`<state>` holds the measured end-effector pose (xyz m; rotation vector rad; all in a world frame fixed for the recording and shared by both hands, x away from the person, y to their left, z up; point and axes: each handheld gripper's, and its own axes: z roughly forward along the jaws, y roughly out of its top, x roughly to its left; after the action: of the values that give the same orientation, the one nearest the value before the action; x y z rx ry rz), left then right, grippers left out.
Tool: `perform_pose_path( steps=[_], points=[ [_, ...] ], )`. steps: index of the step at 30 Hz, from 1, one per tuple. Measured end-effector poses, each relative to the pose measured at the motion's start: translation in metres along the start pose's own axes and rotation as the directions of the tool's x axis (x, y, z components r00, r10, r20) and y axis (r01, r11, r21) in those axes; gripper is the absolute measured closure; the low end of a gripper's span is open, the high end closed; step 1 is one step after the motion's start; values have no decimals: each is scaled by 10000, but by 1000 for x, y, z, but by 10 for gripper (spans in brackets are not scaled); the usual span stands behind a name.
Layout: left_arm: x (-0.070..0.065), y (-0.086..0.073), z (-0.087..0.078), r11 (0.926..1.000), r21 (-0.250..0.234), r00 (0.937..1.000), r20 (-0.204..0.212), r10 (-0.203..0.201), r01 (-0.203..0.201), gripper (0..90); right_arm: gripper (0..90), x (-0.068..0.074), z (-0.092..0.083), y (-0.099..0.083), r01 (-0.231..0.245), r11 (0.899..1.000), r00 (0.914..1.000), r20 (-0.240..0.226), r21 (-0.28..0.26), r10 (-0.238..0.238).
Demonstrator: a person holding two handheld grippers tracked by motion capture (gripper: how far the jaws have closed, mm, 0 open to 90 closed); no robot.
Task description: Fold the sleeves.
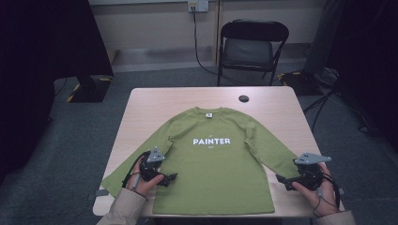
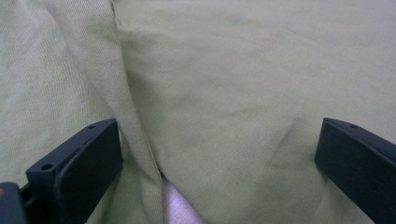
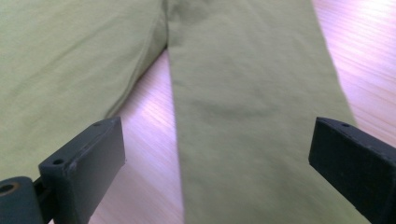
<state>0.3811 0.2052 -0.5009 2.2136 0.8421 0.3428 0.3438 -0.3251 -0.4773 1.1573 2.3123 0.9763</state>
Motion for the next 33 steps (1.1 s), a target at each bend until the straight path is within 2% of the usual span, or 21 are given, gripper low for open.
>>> perform_pose_path(
  steps=[13, 23, 27, 33],
  points=[
    [0, 0, 0, 10000, 3, 10000, 3, -1, 1, 0, 32, -24, -21, -19, -551, 9985, 9967, 594, -30, 552],
    [0, 0, 0, 10000, 4, 10000, 3, 0, 0, 0, 40, -29, -25, -30, -729, 9973, 9944, 768, -25, 729],
    [0, 0, 0, 10000, 4, 10000, 3, 0, 0, 0, 69, -33, -32, -35, -837, 9962, 9923, 894, -223, 853],
    [0, 0, 0, 10000, 4, 10000, 3, 0, 0, 0, 106, -40, -40, -45, -993, 9949, 9890, 1083, -147, 1003]
  ],
)
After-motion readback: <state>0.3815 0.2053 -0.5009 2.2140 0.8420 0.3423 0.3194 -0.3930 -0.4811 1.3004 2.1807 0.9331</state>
